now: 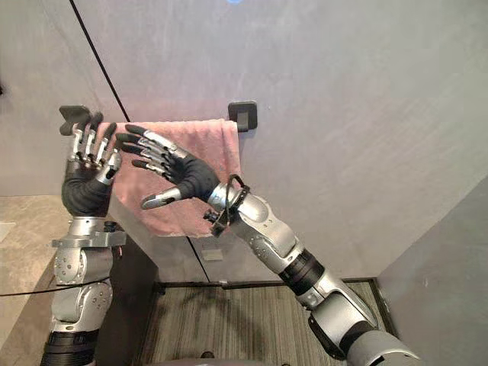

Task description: Organize washtable

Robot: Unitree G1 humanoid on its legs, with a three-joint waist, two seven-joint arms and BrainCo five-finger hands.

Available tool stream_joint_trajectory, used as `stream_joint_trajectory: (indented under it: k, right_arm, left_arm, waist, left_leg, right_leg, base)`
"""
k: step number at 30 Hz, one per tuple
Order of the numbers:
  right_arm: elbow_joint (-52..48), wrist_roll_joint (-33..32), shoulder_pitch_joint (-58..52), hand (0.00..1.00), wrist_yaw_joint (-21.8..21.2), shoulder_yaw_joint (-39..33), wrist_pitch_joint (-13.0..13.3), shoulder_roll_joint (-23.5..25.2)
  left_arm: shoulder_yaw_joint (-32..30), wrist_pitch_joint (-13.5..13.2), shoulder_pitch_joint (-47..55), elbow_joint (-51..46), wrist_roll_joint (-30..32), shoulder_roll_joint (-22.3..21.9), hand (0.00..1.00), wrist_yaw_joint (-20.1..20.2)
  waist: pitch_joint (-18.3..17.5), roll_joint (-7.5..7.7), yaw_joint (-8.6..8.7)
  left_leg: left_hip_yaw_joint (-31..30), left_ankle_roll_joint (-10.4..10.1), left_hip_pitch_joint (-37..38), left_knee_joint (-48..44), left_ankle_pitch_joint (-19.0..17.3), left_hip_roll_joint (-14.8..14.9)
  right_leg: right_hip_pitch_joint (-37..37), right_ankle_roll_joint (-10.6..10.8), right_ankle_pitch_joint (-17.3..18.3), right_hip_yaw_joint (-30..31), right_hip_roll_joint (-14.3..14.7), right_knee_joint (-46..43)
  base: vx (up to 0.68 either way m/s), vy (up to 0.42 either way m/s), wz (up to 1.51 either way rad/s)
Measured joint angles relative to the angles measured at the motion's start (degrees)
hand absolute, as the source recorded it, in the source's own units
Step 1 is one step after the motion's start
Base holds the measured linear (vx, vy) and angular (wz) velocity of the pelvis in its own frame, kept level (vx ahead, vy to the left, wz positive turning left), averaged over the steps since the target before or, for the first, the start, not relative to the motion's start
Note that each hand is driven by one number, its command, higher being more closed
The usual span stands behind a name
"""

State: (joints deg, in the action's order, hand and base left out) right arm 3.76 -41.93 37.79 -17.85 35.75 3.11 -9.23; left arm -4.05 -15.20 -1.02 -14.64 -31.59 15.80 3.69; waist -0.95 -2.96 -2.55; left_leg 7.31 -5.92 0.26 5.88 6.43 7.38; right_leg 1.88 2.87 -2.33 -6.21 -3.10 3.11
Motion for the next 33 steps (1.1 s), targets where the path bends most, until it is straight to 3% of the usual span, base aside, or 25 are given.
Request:
stream_joint_trajectory:
  k: [7,14,22,33]
  right_arm:
    - [0.24,1.55,0.30,0.00,-1.60,1.70,-1.31,-3.78]
    - [2.06,3.84,-0.23,0.00,-2.10,3.04,-1.75,-5.36]
    - [4.29,4.77,-0.63,0.00,1.45,-6.71,-1.04,-3.51]
    - [6.78,4.25,-2.11,0.00,7.90,-17.69,2.42,-3.26]
  left_arm:
    - [1.61,1.92,1.36,6.74,-2.80,0.90,0.00,6.10]
    - [2.35,3.54,2.00,10.89,-4.37,2.95,0.00,9.08]
    - [2.33,3.58,-4.93,18.84,-4.22,3.06,0.00,4.99]
    - [2.07,2.48,-14.82,23.19,-4.21,3.09,0.00,-0.45]
  waist:
    - [0.01,0.00,0.24]
    - [0.72,0.39,0.24]
    - [7.47,1.07,0.07]
    - [11.38,1.07,0.08]
  left_leg:
    - [0.04,0.00,-0.29,0.05,-0.03,-0.01]
    - [-0.38,0.29,-4.33,0.05,1.00,0.11]
    - [-2.55,0.32,-13.74,-0.16,3.85,0.75]
    - [-1.66,0.60,-17.78,-0.34,4.56,0.83]
  right_leg:
    - [-0.47,0.07,0.33,0.10,-0.05,-0.13]
    - [-4.72,-0.02,-0.01,-0.06,0.05,-1.24]
    - [-12.83,-0.71,-2.49,-1.43,0.83,-1.68]
    - [-17.31,-0.76,-3.91,-0.02,0.98,-1.21]
  base:
    - [0.00,0.000,0.00]
    - [-0.01,0.000,0.02]
    - [-0.06,-0.001,0.11]
    - [-0.01,0.005,-0.06]
